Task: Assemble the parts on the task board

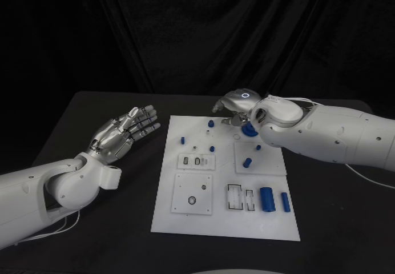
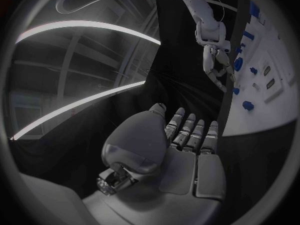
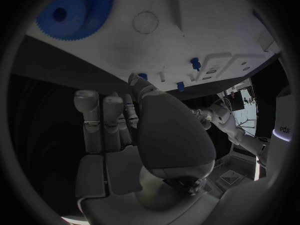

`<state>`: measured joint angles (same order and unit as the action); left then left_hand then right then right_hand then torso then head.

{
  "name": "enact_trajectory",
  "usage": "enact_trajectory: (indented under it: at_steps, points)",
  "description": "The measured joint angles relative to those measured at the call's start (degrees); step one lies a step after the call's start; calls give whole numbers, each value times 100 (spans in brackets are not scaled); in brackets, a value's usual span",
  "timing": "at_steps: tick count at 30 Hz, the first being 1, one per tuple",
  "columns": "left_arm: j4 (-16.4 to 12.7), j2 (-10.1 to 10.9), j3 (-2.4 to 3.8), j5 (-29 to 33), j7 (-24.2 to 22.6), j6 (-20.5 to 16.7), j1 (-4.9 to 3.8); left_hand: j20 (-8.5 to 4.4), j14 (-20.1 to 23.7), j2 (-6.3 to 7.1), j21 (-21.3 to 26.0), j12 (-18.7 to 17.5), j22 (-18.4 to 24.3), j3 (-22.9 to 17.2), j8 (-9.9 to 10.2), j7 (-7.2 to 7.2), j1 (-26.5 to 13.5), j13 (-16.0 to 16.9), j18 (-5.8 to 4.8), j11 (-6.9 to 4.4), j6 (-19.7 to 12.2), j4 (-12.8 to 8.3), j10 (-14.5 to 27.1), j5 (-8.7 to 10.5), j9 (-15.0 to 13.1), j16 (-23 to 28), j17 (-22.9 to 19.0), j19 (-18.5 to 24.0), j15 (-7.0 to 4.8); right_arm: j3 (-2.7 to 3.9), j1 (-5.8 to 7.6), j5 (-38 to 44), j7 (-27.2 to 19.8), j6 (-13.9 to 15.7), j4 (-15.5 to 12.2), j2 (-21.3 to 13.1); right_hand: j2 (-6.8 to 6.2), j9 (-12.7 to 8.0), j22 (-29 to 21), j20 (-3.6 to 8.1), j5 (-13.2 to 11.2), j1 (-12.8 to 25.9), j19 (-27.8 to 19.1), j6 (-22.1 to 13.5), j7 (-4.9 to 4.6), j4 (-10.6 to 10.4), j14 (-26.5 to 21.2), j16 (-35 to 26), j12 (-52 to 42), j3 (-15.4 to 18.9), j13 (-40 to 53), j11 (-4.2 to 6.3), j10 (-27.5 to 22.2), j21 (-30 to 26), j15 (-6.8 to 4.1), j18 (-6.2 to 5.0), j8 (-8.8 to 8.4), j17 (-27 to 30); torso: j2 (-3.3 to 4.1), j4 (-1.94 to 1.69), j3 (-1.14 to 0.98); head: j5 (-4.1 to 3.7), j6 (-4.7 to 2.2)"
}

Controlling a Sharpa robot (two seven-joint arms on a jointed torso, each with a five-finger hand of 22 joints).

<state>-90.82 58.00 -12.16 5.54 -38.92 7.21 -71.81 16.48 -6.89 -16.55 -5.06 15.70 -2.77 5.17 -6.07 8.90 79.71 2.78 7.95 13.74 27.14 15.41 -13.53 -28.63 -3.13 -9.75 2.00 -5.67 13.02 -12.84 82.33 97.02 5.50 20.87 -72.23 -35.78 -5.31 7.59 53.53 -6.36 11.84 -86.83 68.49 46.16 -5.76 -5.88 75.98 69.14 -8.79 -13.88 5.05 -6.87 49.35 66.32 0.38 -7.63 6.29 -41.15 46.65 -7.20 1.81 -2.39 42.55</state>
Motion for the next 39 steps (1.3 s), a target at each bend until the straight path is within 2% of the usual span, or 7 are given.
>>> enact_trajectory:
  at_steps: [8, 11, 12, 14, 17, 23, 39]
  points:
    - [-37, 1, -1, 7, -1, 0, 0, 0, 0, 0, 0, 0, 0, 0, 0, 21, 0, 0, 0, 0, 21, 0, 0, 0, 0, -40, -1, 0, 0, 6, 288, -147, -1, 120, -938, -932, -14, -3, -445, 87, 3, -79, -352, 505, -79, -17, -359, -663, -1330, -160, 606, 347, 1195, -518, -135, -92, 94, 870, -3, 9, -1, 5, -14]
    - [-36, 2, -1, 10, -1, 0, 0, 0, 0, 0, 0, 0, 1, 0, -20, 21, 0, 0, 0, 0, 21, 0, 0, 0, 0, -40, -1, 0, 0, -32, 326, -240, -10, 168, -1152, -1254, -67, -57, -487, 216, -192, 88, -269, 674, -54, -183, -265, -846, -3388, -10, 2156, 540, 671, -721, -247, -92, 40, 875, -9, 21, -1, -38, -15]
    - [-35, 2, -1, 11, -1, 0, 0, 0, 0, 0, 0, 0, 1, 0, -20, 21, 0, 0, 1, 0, 21, 0, 0, 0, 0, -40, -1, 0, 0, -41, 329, -269, -10, 174, -1182, -1323, -63, -70, -394, 230, -227, 116, -190, 691, -37, -246, -192, -728, -4063, 14, 2716, 547, 501, -702, -265, -90, 7, 653, -10, 23, -1, -55, -18]
    - [-30, 2, -1, 13, -1, 0, 0, 0, 0, 0, 0, 0, -1, -17, -20, 21, 0, -1, 0, 0, 21, -17, 0, -17, -2, -40, -1, 0, 0, -67, 332, -331, -7, 176, -1228, -1444, -30, -91, 478, 269, -317, 222, 313, 698, -30, -372, 400, 446, -6113, 118, 5172, 604, 1553, -49, -268, -32, -53, -1415, -11, 25, -1, -97, -27]
    - [-13, -3, 0, 16, -1, 0, 0, 0, 0, 0, 0, 0, -4, -23, -20, 21, 0, -1, 0, 0, 20, -23, 0, -23, -6, -40, -1, 0, 0, -81, 314, -404, 11, 154, -1238, -1543, -18, -133, 1917, 243, -418, 493, 1106, 666, -20, -578, 768, 1860, -7759, 323, 6833, 589, 3177, 1173, -259, 367, -147, -3212, -13, 24, 1, -148, -46]
    - [-2, -26, 0, 22, -1, 7, 0, 0, 0, 22, 0, -1, -4, -23, -20, 21, 22, -1, 1, 0, 20, -23, 0, -23, -6, -40, 3, 0, -1, -101, 159, -499, 71, 100, -1144, -1599, -49, -159, 2142, 185, -422, 777, 1415, 666, -19, -818, 791, 2072, -8106, 569, 6990, 546, 3440, 1734, -237, 411, -170, -3379, -14, 29, 2, -191, -90]
    - [18, -31, -1, 31, -1, 41, 1, 0, 0, 22, 0, 26, -3, -39, -20, 21, 22, 3, 1, 19, 20, -7, -20, -23, -5, -40, 3, 0, -1, -104, -89, -584, 225, -90, -916, -1491, -49, -288, 2141, 155, -341, 777, 1505, 400, -142, -787, 806, 2072, -8106, 628, 6989, 525, 3459, 1822, -221, 497, -243, -3379, -6, 26, -16, -282, -72]
